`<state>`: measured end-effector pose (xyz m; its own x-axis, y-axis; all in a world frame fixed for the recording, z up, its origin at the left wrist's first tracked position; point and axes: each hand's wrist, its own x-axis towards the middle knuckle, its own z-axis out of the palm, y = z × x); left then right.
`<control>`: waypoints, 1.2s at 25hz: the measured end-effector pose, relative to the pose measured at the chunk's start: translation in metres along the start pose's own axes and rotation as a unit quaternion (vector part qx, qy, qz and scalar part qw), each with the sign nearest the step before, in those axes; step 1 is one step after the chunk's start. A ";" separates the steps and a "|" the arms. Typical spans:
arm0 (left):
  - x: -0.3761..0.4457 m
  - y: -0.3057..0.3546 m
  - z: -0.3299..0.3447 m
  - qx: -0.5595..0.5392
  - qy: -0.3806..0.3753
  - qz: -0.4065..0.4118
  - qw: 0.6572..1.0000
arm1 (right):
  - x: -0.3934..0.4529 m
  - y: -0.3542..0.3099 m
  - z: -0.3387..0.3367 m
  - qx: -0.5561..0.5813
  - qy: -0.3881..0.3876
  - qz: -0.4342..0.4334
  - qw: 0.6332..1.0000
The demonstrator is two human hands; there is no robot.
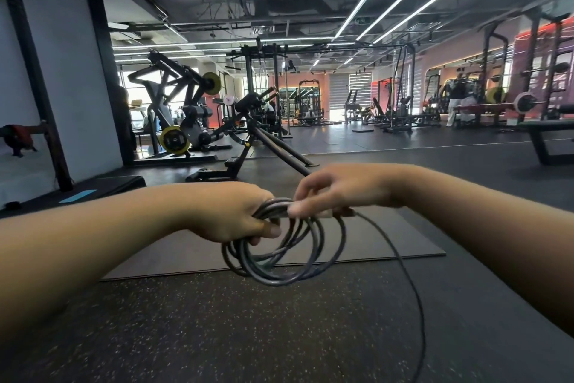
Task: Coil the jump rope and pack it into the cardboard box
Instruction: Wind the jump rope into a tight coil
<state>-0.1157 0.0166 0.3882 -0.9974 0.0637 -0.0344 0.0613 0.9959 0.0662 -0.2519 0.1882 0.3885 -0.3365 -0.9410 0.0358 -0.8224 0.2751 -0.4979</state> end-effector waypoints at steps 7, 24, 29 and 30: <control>-0.039 -0.048 -0.010 -0.058 0.097 -0.063 0.992 | -0.013 0.040 -0.024 0.067 0.127 0.038 0.989; 0.032 0.019 0.044 -0.702 0.479 -0.202 0.487 | 0.057 -0.022 0.080 0.529 0.203 -0.107 0.817; 0.041 0.045 0.027 -0.782 0.470 -0.191 0.363 | 0.071 -0.041 0.095 0.579 0.316 -0.046 0.750; 0.042 0.046 0.028 -0.782 0.468 -0.194 0.363 | 0.071 -0.044 0.097 0.583 0.322 -0.039 0.745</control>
<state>-0.1541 0.0669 0.3616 -0.5403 -0.8406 -0.0380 0.5422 -0.3823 0.7482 -0.1951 0.0897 0.3294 -0.7676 -0.5524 0.3251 -0.0193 -0.4871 -0.8731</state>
